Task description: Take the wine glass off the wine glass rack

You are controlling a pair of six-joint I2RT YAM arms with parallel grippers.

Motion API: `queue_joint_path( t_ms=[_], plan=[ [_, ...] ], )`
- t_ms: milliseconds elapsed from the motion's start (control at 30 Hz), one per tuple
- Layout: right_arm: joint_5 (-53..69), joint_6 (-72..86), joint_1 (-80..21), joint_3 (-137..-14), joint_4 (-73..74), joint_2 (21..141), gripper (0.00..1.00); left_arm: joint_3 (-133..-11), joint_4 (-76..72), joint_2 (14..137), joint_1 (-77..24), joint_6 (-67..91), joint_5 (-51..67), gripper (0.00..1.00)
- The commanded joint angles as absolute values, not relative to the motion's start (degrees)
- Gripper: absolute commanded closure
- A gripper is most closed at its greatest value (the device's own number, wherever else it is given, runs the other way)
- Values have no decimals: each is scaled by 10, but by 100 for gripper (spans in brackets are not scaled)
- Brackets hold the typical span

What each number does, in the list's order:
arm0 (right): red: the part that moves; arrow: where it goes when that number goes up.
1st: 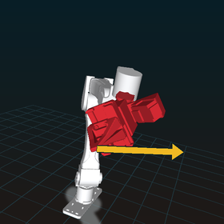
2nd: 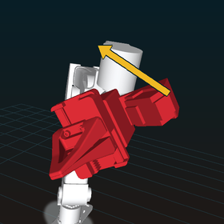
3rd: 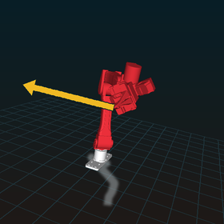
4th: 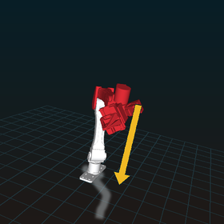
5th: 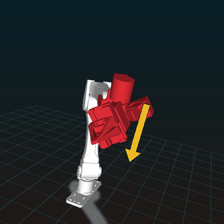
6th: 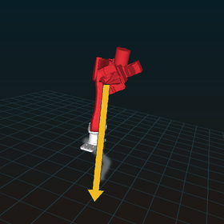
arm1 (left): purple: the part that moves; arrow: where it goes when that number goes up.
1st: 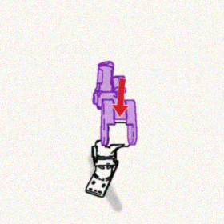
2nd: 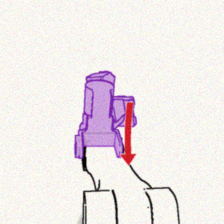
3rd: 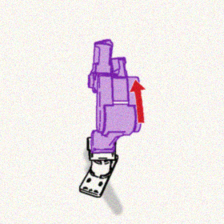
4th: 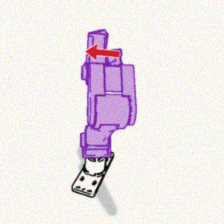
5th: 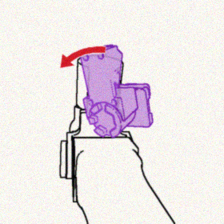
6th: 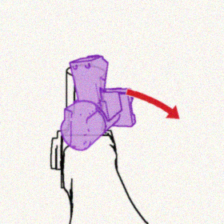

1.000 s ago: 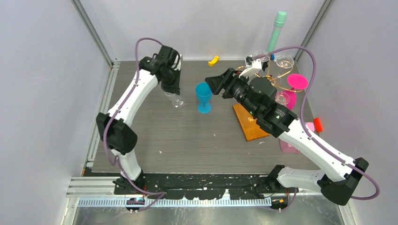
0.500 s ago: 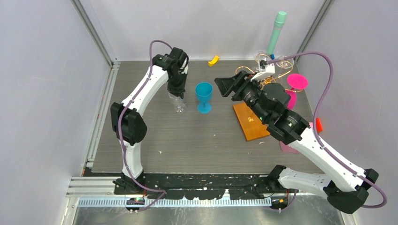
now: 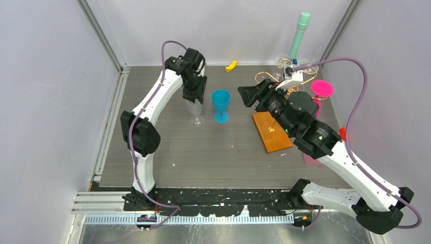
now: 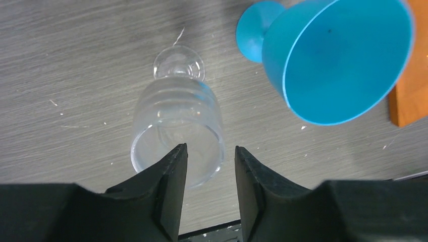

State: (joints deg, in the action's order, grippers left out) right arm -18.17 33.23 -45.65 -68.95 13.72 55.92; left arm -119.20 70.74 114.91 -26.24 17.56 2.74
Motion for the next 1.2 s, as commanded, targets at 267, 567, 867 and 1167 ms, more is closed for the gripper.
queue_joint_path(
  t_ms=[267,567,867,1167],
  plan=[
    [-240,281,-459,-782,226,531,34,-1233,691,1019,-261,175,29,30],
    [-396,230,-459,-865,399,503,24,-1064,581,814,-259,188,32,0],
    [-602,128,-450,-914,481,542,13,-918,525,655,-259,195,70,0],
    [-378,194,-262,-981,560,601,11,-877,533,628,-259,193,84,0]
  ],
)
